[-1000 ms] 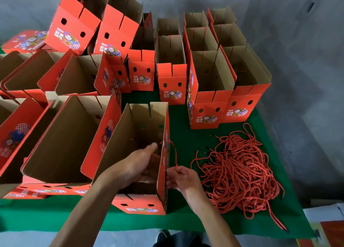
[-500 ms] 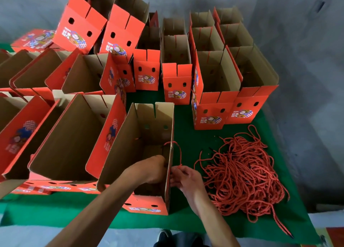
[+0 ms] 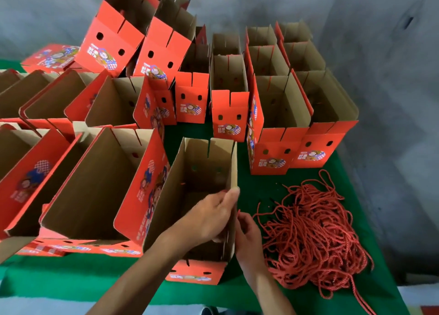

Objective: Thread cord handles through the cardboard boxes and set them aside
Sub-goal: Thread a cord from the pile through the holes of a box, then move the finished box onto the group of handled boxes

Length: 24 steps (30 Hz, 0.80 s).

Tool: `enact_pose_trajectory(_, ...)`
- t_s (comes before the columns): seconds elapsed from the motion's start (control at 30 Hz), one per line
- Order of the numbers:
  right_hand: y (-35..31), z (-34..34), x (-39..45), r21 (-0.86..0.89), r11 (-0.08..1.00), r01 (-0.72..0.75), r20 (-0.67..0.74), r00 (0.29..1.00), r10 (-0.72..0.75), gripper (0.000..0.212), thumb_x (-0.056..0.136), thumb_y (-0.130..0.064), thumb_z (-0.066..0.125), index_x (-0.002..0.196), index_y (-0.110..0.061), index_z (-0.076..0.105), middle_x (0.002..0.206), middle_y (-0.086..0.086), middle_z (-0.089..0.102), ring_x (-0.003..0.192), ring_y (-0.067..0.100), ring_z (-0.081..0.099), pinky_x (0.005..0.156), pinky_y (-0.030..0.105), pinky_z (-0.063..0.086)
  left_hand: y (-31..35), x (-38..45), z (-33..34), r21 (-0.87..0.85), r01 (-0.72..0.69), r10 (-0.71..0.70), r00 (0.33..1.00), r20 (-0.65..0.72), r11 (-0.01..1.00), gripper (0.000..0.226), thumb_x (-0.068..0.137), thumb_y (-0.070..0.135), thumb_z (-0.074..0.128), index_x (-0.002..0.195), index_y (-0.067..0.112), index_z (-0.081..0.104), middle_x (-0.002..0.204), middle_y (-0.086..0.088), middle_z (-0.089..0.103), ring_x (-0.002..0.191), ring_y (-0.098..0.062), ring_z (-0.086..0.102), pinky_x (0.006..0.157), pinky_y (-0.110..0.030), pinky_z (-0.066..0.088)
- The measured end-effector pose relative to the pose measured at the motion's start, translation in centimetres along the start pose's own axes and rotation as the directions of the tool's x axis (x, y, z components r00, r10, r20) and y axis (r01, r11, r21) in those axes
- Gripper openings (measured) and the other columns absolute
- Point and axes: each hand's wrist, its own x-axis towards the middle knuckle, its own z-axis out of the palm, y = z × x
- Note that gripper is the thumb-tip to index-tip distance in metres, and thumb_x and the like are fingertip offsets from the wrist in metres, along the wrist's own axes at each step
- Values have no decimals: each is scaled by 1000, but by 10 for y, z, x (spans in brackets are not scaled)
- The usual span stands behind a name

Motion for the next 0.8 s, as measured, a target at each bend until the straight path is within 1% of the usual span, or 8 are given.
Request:
enact_pose_trajectory(0.13,-8,-4,16,48,992,115,-20,993,-114,14,103,-9,60,103,-16,73,96,9,76,89,19,72,73,26,56,10,13,13,154,-90,91,996,1,984,48,87,65,50,113,28,63,104,0,73,93,-20,73,83,-45,62)
enact_pose_trajectory(0.27,-22,-14,43,-63,989,134,8,991,-134,25,108,-15,51,105,-25,74,100,7,74,96,27,70,79,37,54,27,39,14,163,-166,176,983,-46,973,25,96,40,48,102,21,62,94,-3,73,85,-24,72,81,-51,61)
enact_pose_trajectory(0.43,-63,-19,77,22,995,93,45,995,-94,37,110,-16,44,122,-39,71,125,-7,73,116,9,68,90,23,57,48,90,7,164,-261,298,916,-267,951,30,106,34,46,100,13,66,98,-13,73,94,-36,70,86,-51,58)
enact_pose_trajectory(0.5,-69,-17,78,72,991,116,75,990,-121,37,109,-29,46,145,-31,52,142,-10,63,128,6,60,99,22,54,57,108,5,156,-280,319,879,-356,947,32,106,35,47,98,12,68,95,-12,73,91,-35,70,84,-49,58)
enact_pose_trajectory(0.6,-56,-9,66,-319,911,262,112,965,-239,77,92,-68,58,158,-46,25,154,-36,37,140,-16,35,111,10,33,68,122,2,192,-313,366,827,-427,930,32,106,35,48,101,13,70,92,-10,74,86,-31,71,80,-46,58)
enact_pose_trajectory(0.7,-39,0,66,-508,818,270,30,955,-296,66,85,-57,74,143,-47,45,136,-31,53,126,-11,51,96,10,44,68,124,-3,269,-381,462,793,-396,884,34,107,34,45,94,14,69,85,-6,73,79,-28,70,75,-45,59)
enact_pose_trajectory(0.77,-35,5,75,-478,861,175,-108,961,-255,22,86,-53,73,98,-35,70,93,-16,70,85,2,67,72,26,52,59,118,-6,447,-372,542,764,-350,814,34,107,34,42,87,18,65,82,0,71,75,-25,69,73,-43,58)
enact_pose_trajectory(0.8,-35,3,80,-492,855,164,-133,956,-260,38,88,-56,68,74,-21,65,69,-10,64,61,8,60,59,33,47,52,113,-9,545,-357,589,733,-340,759,32,105,33,42,85,20,64,83,3,70,78,-24,68,77,-43,57)
